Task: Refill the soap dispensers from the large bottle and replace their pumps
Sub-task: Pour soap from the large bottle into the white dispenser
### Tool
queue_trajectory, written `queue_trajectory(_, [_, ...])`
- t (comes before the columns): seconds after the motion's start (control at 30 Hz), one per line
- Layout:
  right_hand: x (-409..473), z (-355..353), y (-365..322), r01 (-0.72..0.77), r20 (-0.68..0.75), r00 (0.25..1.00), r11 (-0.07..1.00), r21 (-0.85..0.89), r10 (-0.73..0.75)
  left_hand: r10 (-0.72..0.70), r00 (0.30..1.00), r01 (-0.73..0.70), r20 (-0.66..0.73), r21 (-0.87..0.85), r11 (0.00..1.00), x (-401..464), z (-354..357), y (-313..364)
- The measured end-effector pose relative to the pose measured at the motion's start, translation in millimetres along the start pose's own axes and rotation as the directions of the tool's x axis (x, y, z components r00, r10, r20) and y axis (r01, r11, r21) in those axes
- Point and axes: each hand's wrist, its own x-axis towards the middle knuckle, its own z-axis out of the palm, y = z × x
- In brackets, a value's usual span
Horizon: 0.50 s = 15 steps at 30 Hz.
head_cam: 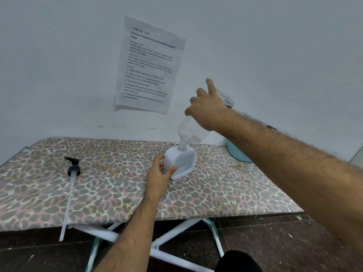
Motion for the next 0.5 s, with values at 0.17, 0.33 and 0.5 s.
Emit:
queue_trajectory(0.17, [3.6, 0.0, -1.3, 0.012, -0.001, 1.0, 1.0, -0.013, -0.012, 0.003, 1.0, -0.003, 0.0, 0.004, 1.0, 0.1, -0.2, -0.1])
queue_trajectory(0.33, [6.3, -1.0, -1.9, 0.022, -0.006, 1.0, 0.999, -0.023, -0.022, 0.003, 1.0, -0.003, -0.003, 0.005, 1.0, -0.1, -0.3, 0.5])
queue_trajectory(0.5, [7.0, -3.1, -2.7, 0.041, -0.008, 0.999, 0.999, -0.035, -0.041, 0.002, 1.0, -0.002, 0.002, -0.009, 1.0, -0.1, -1.1, 0.0])
